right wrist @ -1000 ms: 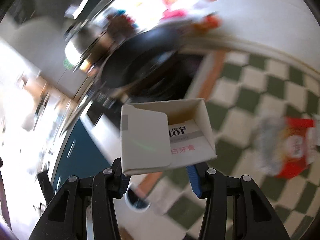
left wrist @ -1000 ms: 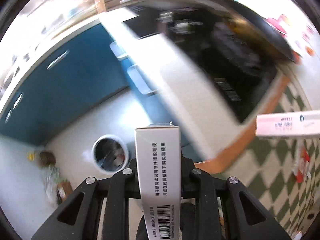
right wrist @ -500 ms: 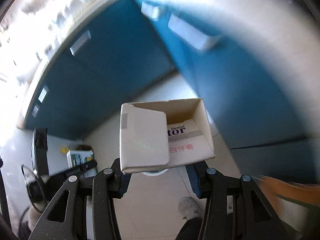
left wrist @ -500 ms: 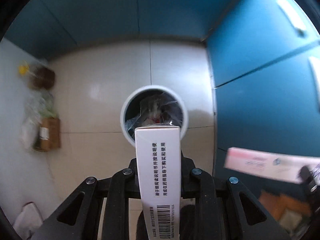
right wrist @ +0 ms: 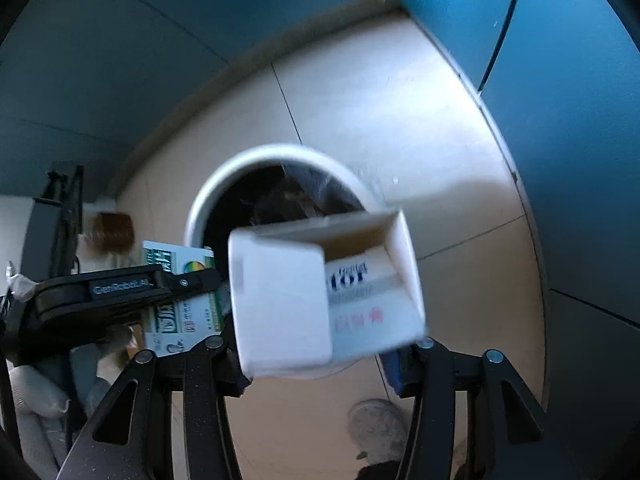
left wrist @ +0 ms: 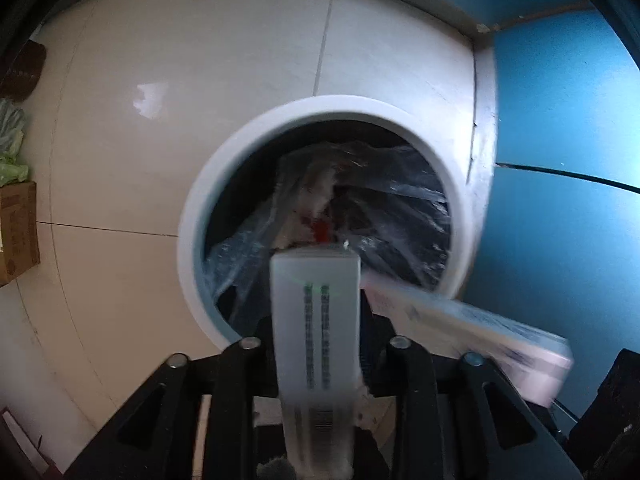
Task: Collect trash
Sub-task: 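Carry both boxes over the bin and open both tools to drop them, then lift both tools from the bin and turn back toward the counter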
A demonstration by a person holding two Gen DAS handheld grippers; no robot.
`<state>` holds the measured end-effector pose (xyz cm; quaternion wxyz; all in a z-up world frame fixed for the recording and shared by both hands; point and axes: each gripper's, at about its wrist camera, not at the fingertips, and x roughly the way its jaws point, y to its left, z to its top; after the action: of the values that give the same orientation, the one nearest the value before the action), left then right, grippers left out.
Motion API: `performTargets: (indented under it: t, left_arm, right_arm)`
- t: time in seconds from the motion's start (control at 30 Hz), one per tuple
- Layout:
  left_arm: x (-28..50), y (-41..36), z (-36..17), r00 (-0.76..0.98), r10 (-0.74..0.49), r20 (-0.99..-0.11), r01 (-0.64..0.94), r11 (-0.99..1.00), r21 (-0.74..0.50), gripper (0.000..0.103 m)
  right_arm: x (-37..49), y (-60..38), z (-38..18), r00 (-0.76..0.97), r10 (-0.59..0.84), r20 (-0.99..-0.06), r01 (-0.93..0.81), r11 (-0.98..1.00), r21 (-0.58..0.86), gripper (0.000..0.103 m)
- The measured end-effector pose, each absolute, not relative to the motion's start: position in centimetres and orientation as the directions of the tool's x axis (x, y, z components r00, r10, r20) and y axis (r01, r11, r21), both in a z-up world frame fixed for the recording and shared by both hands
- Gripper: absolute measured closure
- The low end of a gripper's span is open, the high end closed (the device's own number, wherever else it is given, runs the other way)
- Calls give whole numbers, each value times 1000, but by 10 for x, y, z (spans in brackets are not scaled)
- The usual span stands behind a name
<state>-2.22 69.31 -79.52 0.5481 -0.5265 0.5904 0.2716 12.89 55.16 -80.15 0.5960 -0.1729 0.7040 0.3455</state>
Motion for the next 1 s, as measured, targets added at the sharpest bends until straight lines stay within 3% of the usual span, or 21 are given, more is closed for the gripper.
performTargets:
  t: [0.03, 0.07, 0.1, 0.13, 0.27, 0.37, 0.47, 0.73, 1.0]
  left_arm:
    - [-28, 693, -795, 164, -317, -934, -922, 286, -259, 46]
    - [-31, 694, -793, 177, -311, -934, -923, 278, -267, 32]
    - [-34, 694, -790, 185, -305, -934, -922, 274, -272, 9]
    - [-36, 693, -787, 189, -298, -936, -922, 274, -273, 6]
    - [-45, 689, -764, 158, -208, -965, -922, 318, -220, 6]
    - [-51, 676, -737, 81, -1, -997, -913, 401, -75, 6]
    - [-60, 661, -724, 5, 120, -993, -893, 448, 50, 6]
    - [-76, 637, -702, -71, 211, -975, -884, 439, 160, 6]
    - [-90, 614, -627, -70, 236, -969, -893, 418, 166, 6]
  right_arm:
    - [131, 548, -802, -227, 162, -960, -657, 702, 274, 21]
    - [133, 544, -802, -229, 163, -960, -654, 704, 276, 15]
    - [139, 542, -802, -228, 161, -960, -653, 706, 274, 14]
    - [139, 537, -802, -221, 150, -964, -657, 707, 260, 14]
    - [140, 548, -788, -158, 120, -980, -691, 696, 196, 0]
    - [132, 547, -784, -80, 91, -993, -739, 663, 120, 0]
    - [121, 549, -781, -18, 73, -997, -781, 621, 60, 0]
    - [101, 550, -749, 46, 107, -993, -824, 566, 23, 0]
    - [83, 543, -685, 46, 131, -990, -830, 556, 35, 0]
